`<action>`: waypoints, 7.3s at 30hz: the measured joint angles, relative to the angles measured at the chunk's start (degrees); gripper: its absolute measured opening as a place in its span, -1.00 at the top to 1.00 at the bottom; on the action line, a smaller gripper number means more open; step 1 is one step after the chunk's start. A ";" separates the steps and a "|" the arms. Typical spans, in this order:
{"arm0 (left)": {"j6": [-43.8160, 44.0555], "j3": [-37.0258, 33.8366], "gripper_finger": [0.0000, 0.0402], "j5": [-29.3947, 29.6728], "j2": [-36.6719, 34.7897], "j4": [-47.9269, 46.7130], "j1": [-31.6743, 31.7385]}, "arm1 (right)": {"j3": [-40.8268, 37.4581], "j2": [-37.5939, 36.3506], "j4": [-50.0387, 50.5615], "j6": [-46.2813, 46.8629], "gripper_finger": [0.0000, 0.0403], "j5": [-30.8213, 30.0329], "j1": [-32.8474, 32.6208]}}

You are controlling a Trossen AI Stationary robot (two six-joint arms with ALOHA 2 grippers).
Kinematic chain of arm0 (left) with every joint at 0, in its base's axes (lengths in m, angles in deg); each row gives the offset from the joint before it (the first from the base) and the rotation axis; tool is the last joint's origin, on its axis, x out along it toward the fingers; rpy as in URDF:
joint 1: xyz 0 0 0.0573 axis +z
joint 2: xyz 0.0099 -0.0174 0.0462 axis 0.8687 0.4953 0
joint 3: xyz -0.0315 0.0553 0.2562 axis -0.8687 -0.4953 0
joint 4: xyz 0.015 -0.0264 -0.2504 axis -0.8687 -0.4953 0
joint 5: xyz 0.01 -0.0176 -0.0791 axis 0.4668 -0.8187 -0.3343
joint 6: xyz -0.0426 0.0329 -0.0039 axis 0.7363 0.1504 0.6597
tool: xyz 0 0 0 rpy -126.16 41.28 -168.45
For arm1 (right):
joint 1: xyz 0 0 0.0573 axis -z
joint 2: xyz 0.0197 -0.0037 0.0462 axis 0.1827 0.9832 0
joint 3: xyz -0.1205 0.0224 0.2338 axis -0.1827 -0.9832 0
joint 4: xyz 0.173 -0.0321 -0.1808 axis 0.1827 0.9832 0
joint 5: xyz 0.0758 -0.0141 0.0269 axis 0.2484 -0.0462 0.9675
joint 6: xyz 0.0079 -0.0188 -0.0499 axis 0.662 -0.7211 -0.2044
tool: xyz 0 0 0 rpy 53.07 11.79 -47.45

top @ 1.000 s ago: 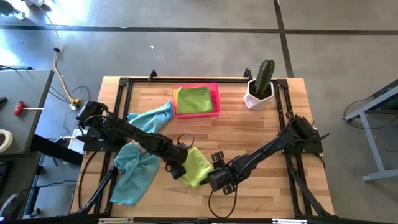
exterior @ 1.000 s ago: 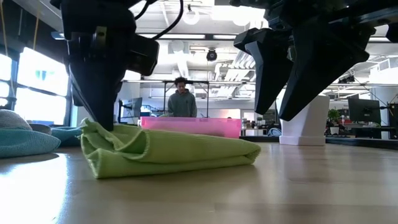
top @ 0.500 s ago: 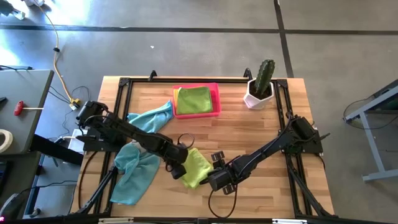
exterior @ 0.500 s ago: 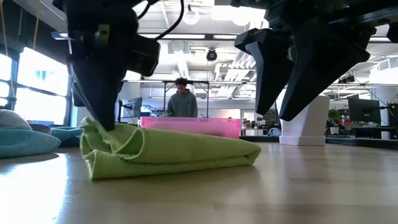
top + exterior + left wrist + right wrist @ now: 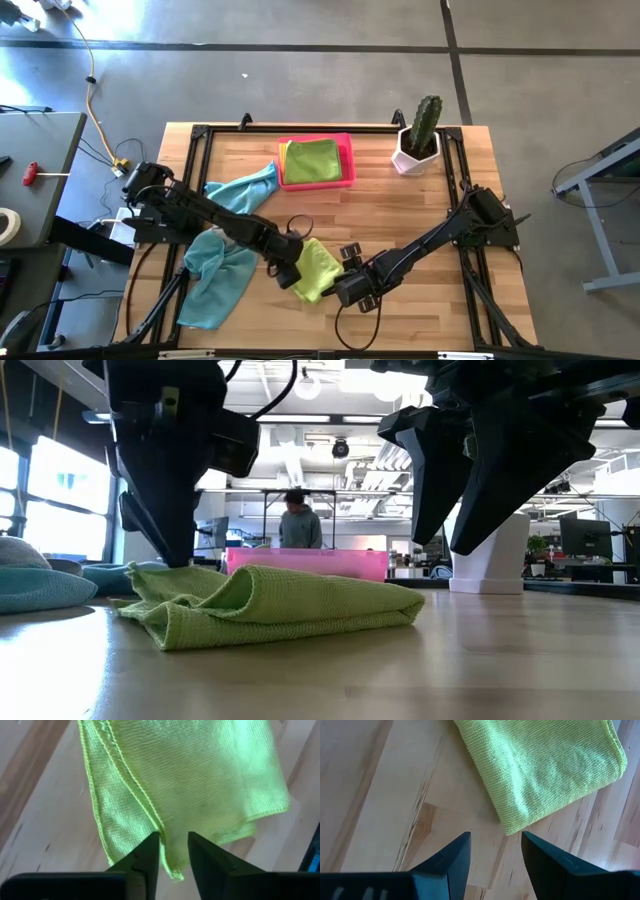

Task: Fold microfiber towels
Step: Fold the light green microfiber cloth, then stack the folded light green microfiber cloth on top of the folded green microfiber cloth

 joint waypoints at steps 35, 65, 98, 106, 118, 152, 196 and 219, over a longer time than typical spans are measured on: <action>-2.14 -0.09 0.96 -1.07 4.11 -0.94 0.02 | -0.02 0.00 1.53 1.27 0.17 0.00 -0.04; -6.35 7.69 1.00 7.32 2.10 -20.51 -0.31 | -0.02 0.00 2.16 1.70 0.17 0.00 -0.04; -11.28 7.69 0.99 15.81 9.60 -16.82 -1.03 | -17.44 0.66 -53.05 -14.88 0.17 -0.13 3.07; -10.06 7.73 0.99 11.77 9.60 -14.36 0.45 | -15.85 5.60 -59.41 -21.24 0.15 0.82 2.45; -10.49 7.71 1.00 5.14 9.66 -10.94 1.09 | -9.77 12.70 -58.74 -22.62 0.00 -0.54 2.62; -20.11 7.72 0.63 2.14 9.75 -10.10 0.45 | -6.78 9.63 -38.76 -10.46 0.96 2.16 3.06; -17.10 7.85 0.23 -2.53 8.02 -26.18 3.99 | -7.55 8.25 -31.56 -5.79 0.98 1.53 3.46; 8.60 7.91 0.35 21.78 0.84 -11.07 -22.12 | -7.61 -17.33 -14.54 -4.35 1.00 -1.46 24.31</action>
